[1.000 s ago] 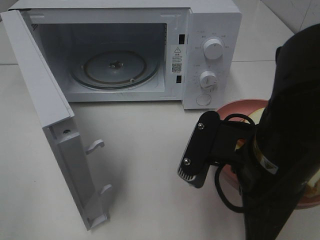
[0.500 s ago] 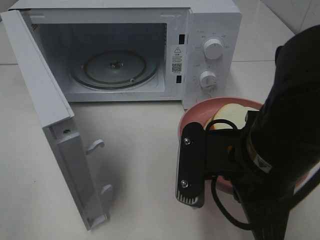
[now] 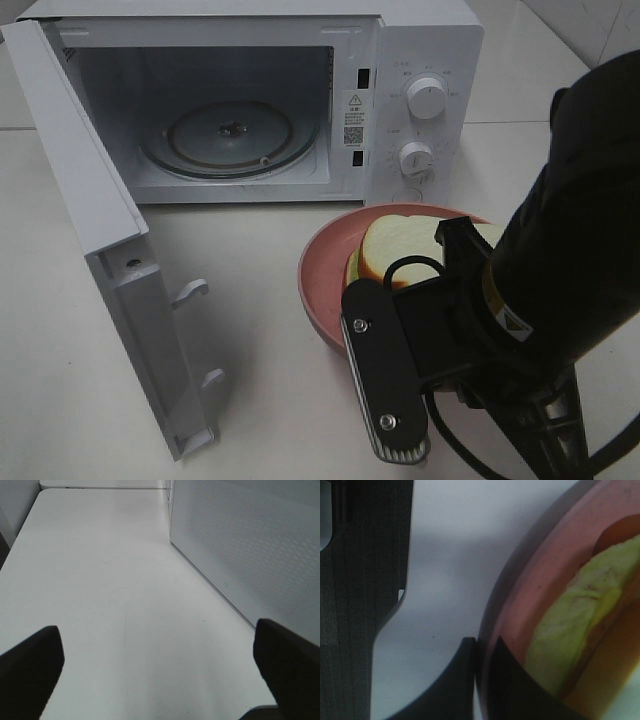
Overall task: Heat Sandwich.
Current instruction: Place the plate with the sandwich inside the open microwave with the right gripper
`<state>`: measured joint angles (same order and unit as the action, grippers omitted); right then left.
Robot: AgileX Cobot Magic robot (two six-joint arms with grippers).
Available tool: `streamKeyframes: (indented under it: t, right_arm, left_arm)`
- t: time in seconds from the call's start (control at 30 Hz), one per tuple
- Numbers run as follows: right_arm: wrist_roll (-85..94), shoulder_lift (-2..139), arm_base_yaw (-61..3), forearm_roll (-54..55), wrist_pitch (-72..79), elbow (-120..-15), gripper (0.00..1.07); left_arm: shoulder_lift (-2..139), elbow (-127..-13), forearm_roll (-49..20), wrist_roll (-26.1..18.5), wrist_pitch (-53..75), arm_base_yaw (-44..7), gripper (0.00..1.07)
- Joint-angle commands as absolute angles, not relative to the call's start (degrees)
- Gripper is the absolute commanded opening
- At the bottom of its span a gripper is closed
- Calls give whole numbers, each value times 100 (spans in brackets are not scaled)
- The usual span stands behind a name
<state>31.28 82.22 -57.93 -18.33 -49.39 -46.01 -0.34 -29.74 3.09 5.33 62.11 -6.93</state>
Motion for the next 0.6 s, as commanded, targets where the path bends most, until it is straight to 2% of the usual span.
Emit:
streamKeyframes:
  t: [0.03, 0.27, 0.6]
  right_arm:
    - [3272, 8165, -5816, -1948, -4882, -4584, 5]
    - [3077, 8165, -5816, -1942, -4773, -4584, 5]
    - [4549, 8165, -5443, -1948, -4578, -4584, 5]
  left_arm:
    - [-160, -2962, 275, 539, 6136, -682, 98]
    - [-160, -2962, 275, 539, 6136, -682, 98]
    - [-160, -2962, 275, 539, 6136, -682, 98]
